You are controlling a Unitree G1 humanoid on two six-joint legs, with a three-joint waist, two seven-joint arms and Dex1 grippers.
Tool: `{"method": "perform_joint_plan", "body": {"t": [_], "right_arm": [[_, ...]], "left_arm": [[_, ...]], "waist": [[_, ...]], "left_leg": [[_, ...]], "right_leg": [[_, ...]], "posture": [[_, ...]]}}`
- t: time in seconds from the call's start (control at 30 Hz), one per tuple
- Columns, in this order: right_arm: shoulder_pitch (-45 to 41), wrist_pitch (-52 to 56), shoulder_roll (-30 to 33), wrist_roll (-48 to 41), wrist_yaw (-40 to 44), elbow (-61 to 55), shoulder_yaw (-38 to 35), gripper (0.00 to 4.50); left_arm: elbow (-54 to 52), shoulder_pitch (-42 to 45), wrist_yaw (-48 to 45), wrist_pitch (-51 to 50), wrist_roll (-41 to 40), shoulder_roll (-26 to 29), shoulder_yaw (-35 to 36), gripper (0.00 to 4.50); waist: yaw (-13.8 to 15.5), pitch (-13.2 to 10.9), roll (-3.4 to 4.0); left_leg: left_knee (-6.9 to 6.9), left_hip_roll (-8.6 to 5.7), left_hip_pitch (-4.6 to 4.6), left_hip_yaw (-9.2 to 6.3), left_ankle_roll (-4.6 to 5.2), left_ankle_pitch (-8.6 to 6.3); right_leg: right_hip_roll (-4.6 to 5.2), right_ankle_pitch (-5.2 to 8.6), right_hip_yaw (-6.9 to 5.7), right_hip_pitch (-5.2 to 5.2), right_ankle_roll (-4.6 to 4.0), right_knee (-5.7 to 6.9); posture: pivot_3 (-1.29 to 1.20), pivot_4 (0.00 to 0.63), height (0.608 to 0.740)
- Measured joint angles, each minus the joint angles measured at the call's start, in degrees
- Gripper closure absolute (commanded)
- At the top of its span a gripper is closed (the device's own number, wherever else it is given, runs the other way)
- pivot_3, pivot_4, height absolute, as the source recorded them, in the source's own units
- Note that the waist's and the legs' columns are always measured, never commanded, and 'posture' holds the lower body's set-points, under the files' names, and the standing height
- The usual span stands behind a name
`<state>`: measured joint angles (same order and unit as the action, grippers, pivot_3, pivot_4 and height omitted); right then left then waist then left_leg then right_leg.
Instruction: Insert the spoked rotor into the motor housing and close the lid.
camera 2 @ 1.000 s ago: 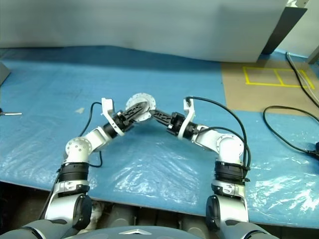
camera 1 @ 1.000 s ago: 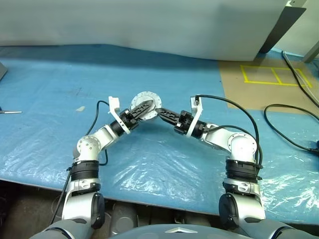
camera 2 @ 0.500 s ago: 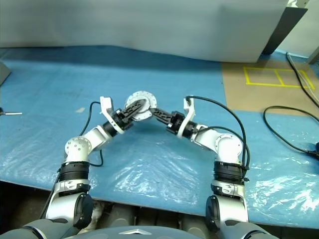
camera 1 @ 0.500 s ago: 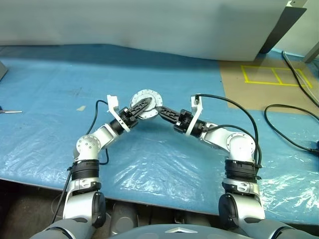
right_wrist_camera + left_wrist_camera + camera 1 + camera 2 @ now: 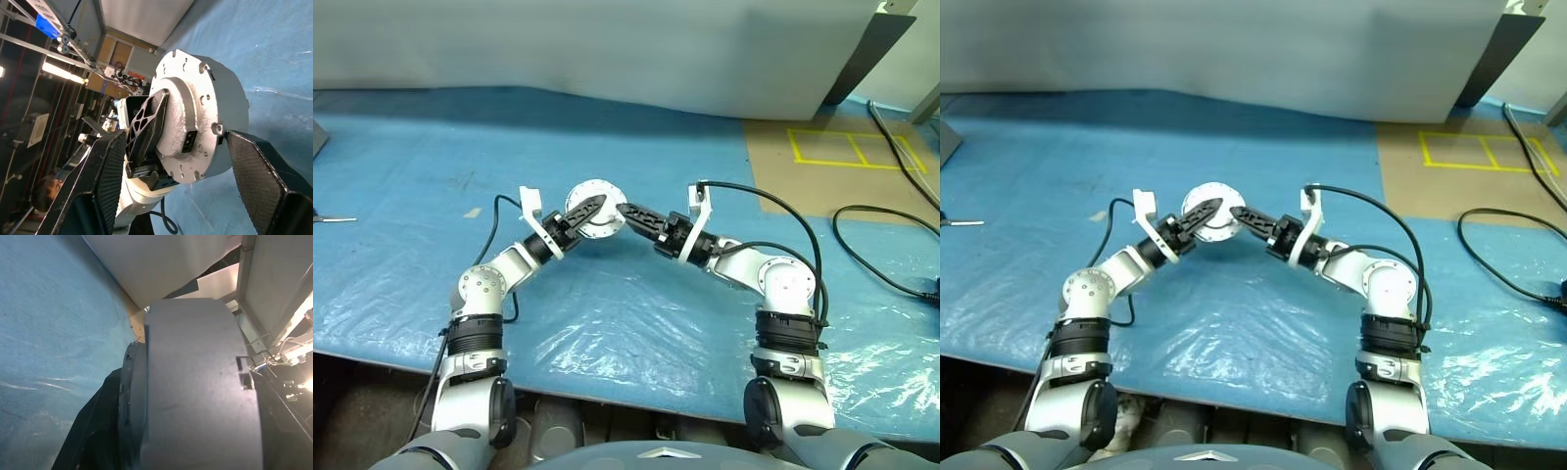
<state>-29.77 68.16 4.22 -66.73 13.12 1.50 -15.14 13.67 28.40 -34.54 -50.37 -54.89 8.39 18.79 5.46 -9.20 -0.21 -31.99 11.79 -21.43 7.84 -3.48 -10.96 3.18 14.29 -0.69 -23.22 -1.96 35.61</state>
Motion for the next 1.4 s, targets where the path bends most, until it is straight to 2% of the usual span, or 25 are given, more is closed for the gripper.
{"method": "perform_joint_plan", "body": {"t": [0.5, 0.73, 0.97, 1.2, 1.4], "right_arm": [[-1.04, 0.01, -0.59, -0.59, 0.51, 1.52, 0.27, 1.14], [-1.30, -0.20, -0.89, -0.56, 0.89, 2.59, 0.52, 1.14], [-1.83, -0.32, -0.61, -0.36, 1.15, 4.10, 0.66, 1.14], [-2.67, -0.16, -0.54, -0.12, 1.22, 4.27, 1.34, 1.14], [-2.39, 0.09, 0.09, -0.12, 0.88, 4.21, 1.31, 1.14]], "left_arm": [[-2.95, -0.39, 4.33, 1.60, -0.64, 2.80, 3.59, 2.01], [-2.23, -0.17, 7.72, 6.67, -0.59, 7.37, 9.96, 2.01], [11.31, 2.41, 12.44, 18.65, 4.45, 10.19, 15.85, 2.01], [24.43, 6.92, 12.35, 25.12, 7.50, 11.93, 16.88, 2.01], [36.51, 10.43, 11.82, 32.24, 9.38, 16.52, 19.32, 2.01]], "waist": [[-0.10, 0.00, -0.01], [-0.07, -0.01, -0.01], [0.20, -0.01, -0.02], [0.36, -0.02, -0.06], [-0.18, -0.01, -0.08]], "left_leg": [[-0.10, 0.02, -0.10, -0.11, 0.00, 0.00], [-0.13, 0.02, -0.13, -0.20, 0.00, 0.00], [-0.27, 0.00, -0.48, -0.71, 0.00, 0.00], [-0.40, -0.01, -0.62, -0.84, 0.00, 0.00], [-0.35, 0.00, -0.46, -0.84, -0.01, 0.00]], "right_leg": [[-0.01, 0.00, -0.10, 0.00, 0.00, 0.00], [-0.01, 0.00, -0.18, 0.00, 0.00, 0.01], [0.00, 0.00, -0.62, 0.03, -0.01, -0.08], [0.06, 0.00, -0.74, 0.04, -0.01, -0.06], [0.01, -0.03, -0.71, 0.04, -0.06, -0.03]], "posture": [[0.00, 0.150, 0.740], [0.00, 0.150, 0.740], [0.00, 0.150, 0.740], [0.00, 0.150, 0.740], [0.00, 0.150, 0.740]]}}
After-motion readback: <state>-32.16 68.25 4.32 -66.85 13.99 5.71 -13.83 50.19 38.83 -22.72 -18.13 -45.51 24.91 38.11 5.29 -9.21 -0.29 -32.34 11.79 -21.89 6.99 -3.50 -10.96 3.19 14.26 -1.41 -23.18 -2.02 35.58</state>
